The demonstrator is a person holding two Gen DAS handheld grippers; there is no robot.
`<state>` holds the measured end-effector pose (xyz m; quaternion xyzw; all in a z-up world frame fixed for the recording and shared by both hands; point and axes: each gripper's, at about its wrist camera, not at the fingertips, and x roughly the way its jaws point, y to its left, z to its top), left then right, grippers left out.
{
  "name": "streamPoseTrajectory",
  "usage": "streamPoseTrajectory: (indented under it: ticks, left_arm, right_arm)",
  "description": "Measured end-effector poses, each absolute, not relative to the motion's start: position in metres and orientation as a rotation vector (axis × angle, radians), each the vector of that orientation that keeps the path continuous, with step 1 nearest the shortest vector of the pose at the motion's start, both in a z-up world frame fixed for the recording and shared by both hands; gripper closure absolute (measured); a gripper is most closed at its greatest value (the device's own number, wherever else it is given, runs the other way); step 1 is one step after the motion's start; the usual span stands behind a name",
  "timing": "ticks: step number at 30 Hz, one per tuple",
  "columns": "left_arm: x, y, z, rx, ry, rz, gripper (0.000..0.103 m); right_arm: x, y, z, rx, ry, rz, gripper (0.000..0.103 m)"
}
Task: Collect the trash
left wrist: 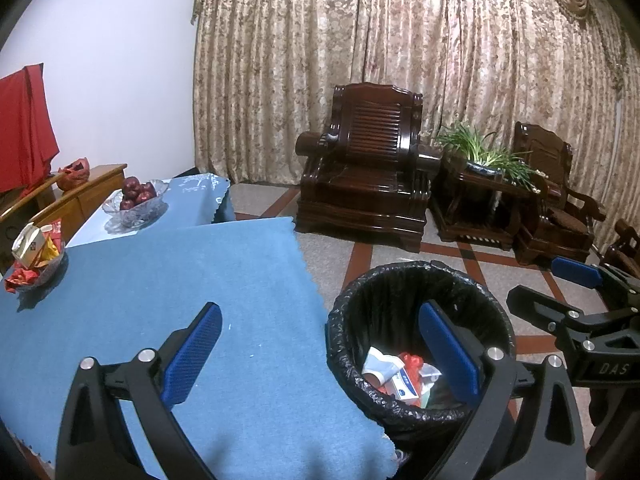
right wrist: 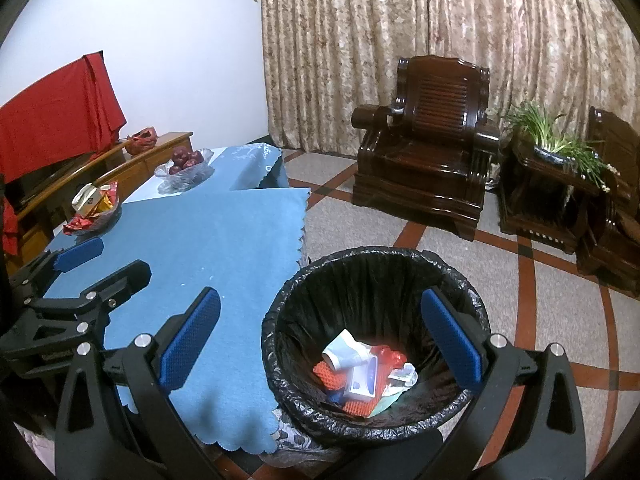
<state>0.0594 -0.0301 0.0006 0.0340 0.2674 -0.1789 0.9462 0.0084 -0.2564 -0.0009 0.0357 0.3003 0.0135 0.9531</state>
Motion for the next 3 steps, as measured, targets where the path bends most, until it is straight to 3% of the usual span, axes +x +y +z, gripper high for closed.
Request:
streamPoseTrajectory:
  ticks: [3]
  left_arm:
    - [0.0586,-0.0283,-0.0016,0.069,0.546,-0.362,0.006]
  right_arm:
    - [0.0086,-0.2566,-0.0013,0.073,0.611,0.029,0.005]
